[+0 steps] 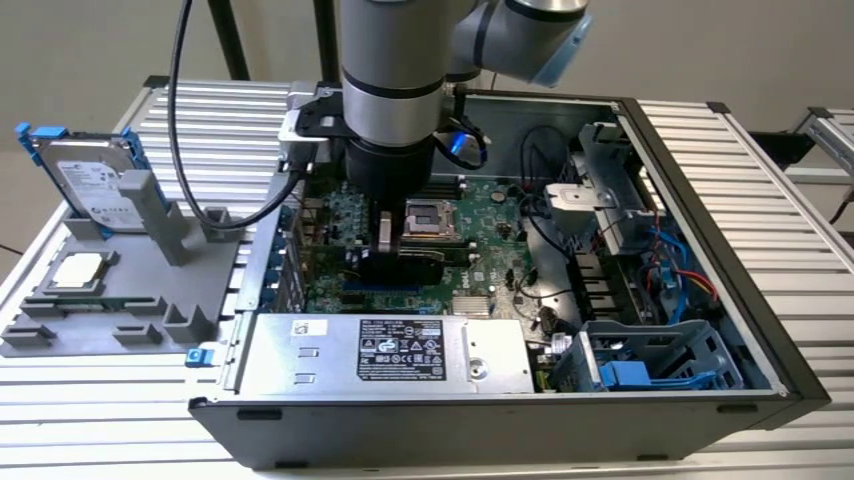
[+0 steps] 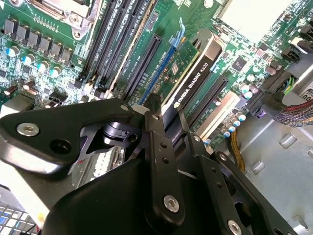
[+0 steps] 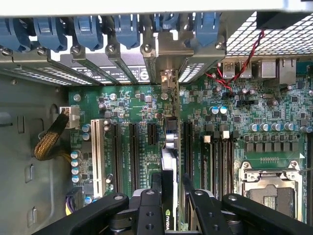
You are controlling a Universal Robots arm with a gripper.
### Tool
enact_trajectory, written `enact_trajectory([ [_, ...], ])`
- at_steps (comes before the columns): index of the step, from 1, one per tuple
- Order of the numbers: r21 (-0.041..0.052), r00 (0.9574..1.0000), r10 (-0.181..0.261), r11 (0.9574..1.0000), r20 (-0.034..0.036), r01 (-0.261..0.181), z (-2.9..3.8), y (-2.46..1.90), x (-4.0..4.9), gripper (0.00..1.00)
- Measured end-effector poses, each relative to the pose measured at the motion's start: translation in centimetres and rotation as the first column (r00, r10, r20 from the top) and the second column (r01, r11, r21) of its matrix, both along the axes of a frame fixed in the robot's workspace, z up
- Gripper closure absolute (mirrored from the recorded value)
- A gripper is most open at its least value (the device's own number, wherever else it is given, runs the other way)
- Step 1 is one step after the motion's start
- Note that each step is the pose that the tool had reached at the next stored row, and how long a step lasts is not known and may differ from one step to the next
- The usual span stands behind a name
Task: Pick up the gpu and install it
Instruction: 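Insert the gpu into the slot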
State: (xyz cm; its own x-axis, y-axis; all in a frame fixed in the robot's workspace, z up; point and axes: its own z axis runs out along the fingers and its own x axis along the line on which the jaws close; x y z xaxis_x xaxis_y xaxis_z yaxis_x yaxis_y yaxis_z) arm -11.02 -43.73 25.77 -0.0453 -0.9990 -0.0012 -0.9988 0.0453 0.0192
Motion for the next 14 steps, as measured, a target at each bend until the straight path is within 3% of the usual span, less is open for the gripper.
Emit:
enact_trajectory([
  [6,0.0012,1.0000,0.000,1.0000,0.0006,0.000,-0.04,-0.33,0.00,1.00],
  [14,0.0000,1.0000,0.000,1.0000,0.0000,0.000,-0.22,-0.38,-0.03,1.00],
])
